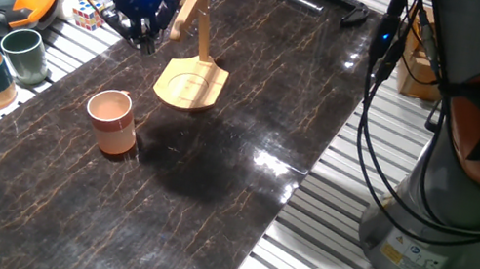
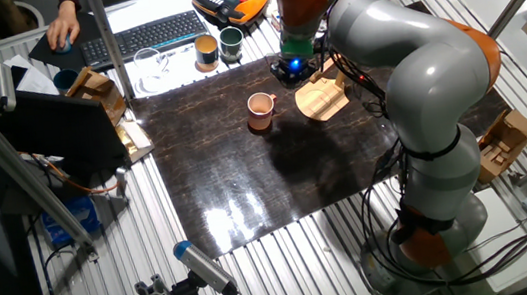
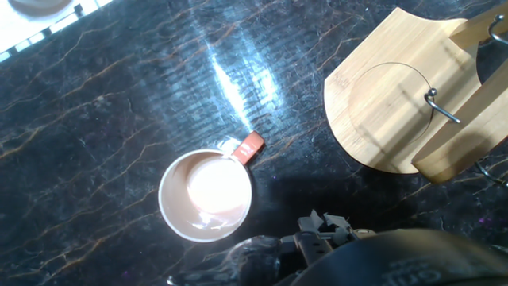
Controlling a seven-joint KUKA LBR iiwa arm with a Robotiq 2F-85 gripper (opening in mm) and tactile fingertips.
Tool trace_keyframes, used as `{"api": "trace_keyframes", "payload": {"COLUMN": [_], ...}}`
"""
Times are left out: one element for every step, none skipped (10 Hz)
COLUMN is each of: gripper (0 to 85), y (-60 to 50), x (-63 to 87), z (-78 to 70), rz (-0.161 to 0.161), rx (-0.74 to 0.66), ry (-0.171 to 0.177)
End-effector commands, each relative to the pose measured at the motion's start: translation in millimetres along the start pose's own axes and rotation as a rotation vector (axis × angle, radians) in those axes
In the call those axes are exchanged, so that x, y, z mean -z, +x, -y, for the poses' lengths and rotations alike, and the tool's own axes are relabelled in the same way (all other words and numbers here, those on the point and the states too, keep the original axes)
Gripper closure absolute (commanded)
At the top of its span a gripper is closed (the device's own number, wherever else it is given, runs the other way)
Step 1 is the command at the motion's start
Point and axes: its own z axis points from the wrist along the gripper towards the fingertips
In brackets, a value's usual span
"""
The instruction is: Take the cup off the cup rack
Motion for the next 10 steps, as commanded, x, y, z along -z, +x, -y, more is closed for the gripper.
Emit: {"api": "trace_keyframes", "payload": {"gripper": [84.3,84.3,84.3,84.3,84.3,84.3,84.3,84.3,84.3,84.3], "y": [0.0,-0.1,-0.1,0.2,0.7,1.4,1.7,2.3,3.4,4.2], "x": [0.2,0.1,-0.1,0.0,0.2,0.4,0.2,-0.2,0.0,0.1], "z": [0.6,1.5,1.8,1.9,2.1,2.9,4.8,6.7,7.4,7.5], "rz": [0.001,0.001,0.001,0.001,-0.001,0.0,0.002,0.001,0.001,0.0], "rx": [0.002,0.005,0.005,0.005,0.005,0.006,0.009,0.011,0.011,0.011], "ry": [0.001,0.0,0.0,0.0,0.001,0.002,0.006,0.005,0.005,0.005]}}
